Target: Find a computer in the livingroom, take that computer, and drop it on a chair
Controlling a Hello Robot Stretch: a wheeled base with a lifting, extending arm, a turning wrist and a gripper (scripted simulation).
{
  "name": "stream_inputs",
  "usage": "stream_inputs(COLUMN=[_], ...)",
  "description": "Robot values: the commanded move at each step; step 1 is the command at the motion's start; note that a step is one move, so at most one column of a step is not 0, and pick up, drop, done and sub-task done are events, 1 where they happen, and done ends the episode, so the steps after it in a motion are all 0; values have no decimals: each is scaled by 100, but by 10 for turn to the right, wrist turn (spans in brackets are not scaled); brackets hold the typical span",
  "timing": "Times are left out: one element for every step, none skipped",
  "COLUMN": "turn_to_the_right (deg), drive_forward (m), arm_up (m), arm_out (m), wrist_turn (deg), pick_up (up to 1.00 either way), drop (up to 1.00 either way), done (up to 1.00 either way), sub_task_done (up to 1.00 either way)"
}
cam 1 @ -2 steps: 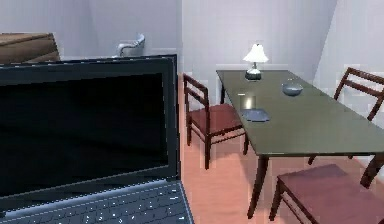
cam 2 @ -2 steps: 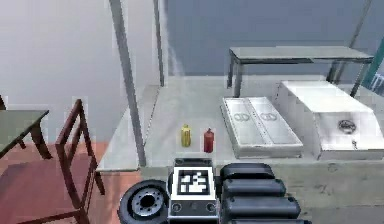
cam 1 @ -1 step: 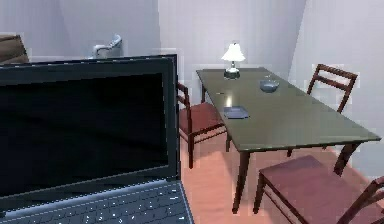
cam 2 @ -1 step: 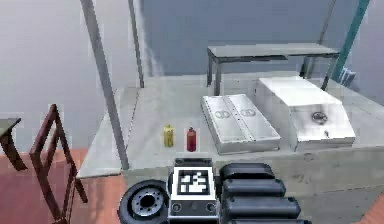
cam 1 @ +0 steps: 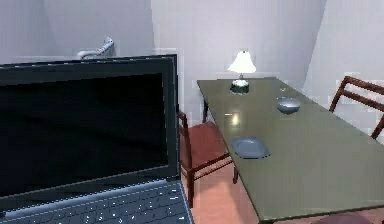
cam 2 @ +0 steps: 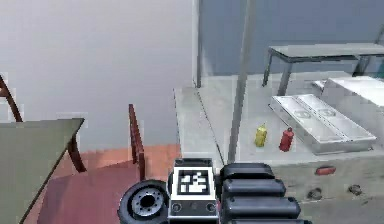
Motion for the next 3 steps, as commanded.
stream_inputs(turn_to_the_right=[-360, 0, 0], drive_forward=[0, 0, 0], arm_up=[0, 0, 0], arm_out=[0, 48, 0], wrist_turn=[0, 0, 450], pick_up=[0, 0, 0], drop=[0, 0, 0], done=[0, 0, 0], sub_task_done=[0, 0, 0])
